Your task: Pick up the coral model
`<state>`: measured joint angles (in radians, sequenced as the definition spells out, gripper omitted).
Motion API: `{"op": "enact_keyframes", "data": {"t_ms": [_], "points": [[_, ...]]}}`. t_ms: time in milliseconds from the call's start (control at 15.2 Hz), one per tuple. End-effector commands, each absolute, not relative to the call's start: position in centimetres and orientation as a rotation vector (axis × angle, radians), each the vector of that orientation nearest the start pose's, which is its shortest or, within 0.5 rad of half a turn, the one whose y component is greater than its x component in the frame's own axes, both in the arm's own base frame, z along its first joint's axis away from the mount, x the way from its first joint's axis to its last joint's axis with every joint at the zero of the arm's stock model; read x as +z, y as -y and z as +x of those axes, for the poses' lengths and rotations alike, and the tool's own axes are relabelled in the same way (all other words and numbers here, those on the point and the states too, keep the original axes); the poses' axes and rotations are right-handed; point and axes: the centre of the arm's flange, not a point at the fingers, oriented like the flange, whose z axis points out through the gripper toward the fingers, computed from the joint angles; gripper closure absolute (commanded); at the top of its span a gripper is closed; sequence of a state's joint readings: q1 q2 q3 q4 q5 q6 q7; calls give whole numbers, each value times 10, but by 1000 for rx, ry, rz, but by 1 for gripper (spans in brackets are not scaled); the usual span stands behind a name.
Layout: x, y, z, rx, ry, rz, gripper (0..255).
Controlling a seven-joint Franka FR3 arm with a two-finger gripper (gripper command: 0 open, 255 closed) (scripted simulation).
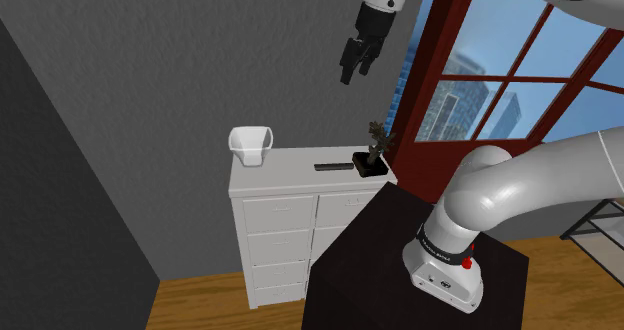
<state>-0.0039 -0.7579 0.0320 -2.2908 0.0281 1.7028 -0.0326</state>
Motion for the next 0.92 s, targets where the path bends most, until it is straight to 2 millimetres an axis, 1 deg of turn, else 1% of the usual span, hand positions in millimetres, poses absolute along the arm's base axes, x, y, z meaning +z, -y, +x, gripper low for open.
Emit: {"op": "enact_keyframes", "data": {"t_ms": [0,462,858], "points": [[625,-15,328,-266,82,-3124,0],[571,49,368,-161,-3,-3148,0],[523,106,396,-70,-77,-3164,0]]}}
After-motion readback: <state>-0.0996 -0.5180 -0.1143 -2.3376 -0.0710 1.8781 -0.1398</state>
